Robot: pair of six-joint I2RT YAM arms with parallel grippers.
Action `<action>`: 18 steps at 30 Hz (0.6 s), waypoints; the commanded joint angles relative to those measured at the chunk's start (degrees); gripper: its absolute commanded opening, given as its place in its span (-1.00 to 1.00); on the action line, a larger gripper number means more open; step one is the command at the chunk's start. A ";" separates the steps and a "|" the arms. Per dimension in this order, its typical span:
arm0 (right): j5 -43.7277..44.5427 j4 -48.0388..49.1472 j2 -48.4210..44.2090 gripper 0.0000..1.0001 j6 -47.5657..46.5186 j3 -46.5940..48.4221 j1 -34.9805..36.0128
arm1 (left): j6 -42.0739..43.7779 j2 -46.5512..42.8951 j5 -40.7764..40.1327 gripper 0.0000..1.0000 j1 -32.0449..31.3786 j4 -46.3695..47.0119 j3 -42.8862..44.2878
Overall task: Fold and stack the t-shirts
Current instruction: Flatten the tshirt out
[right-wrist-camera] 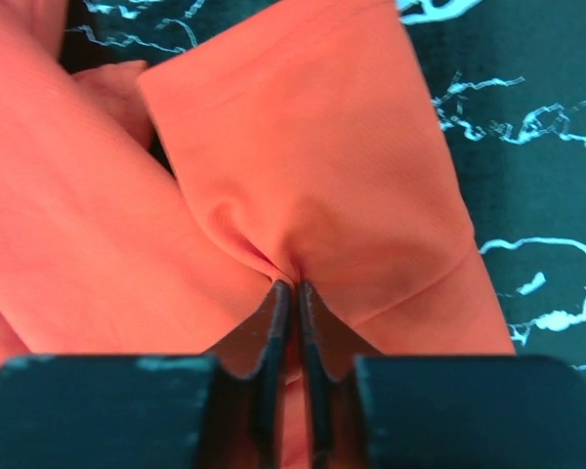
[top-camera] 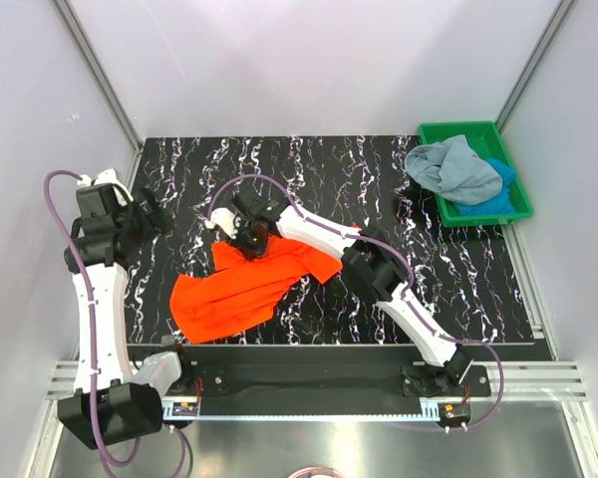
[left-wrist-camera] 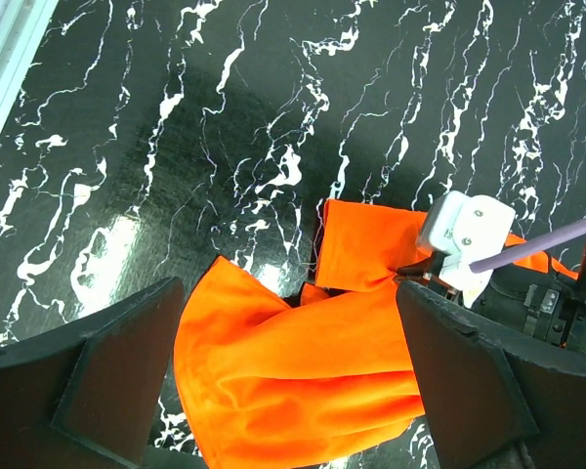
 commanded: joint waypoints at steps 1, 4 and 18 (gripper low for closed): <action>3.42 1.81 -3.24 -0.83 -0.39 0.95 -0.39 | -0.85 -0.39 2.20 0.93 0.42 2.46 -0.44; 4.92 0.67 -5.17 -0.85 -0.05 4.01 -1.79 | -0.50 0.23 2.90 0.91 0.33 2.90 -1.14; 12.04 0.31 -14.32 -0.90 0.22 5.97 -18.05 | 9.25 18.32 4.22 0.86 -1.51 -3.68 7.02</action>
